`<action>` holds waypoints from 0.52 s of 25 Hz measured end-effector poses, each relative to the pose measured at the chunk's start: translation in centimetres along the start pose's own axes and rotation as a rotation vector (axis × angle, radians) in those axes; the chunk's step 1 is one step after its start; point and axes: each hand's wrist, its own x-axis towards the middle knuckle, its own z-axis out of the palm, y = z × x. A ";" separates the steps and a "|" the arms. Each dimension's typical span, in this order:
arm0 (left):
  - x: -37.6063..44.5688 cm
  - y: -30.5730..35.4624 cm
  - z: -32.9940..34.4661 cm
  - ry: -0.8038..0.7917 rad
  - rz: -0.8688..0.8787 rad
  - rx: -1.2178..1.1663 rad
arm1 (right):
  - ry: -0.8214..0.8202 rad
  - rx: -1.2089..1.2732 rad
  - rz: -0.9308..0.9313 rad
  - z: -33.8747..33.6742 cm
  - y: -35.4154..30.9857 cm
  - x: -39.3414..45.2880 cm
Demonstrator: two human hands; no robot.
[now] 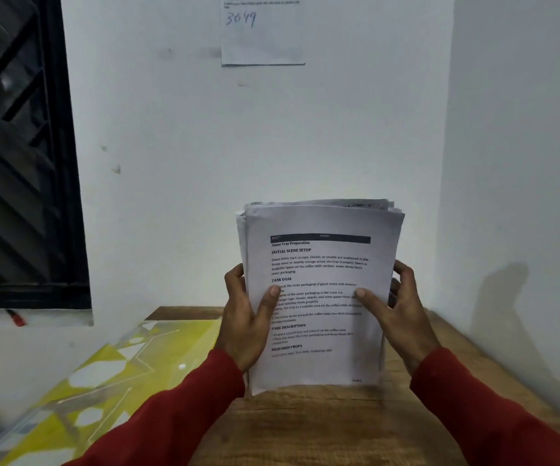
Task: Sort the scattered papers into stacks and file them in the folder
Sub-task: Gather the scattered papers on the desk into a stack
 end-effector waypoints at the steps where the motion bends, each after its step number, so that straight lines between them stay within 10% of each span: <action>1: -0.1 0.0 0.0 -0.008 0.010 -0.005 | -0.027 -0.017 0.000 0.2 0.2 -0.2; 5: 0.5 0.3 0.4 0.003 0.041 0.038 | 0.019 -0.191 -0.104 0.7 -0.4 0.3; 9: 0.6 0.4 0.2 0.019 0.025 0.032 | 0.322 -0.706 -0.674 0.6 -4.9 2.5; 13: 0.6 0.4 0.0 -0.003 0.016 -0.014 | 0.209 -1.128 -0.845 0.7 -8.5 4.9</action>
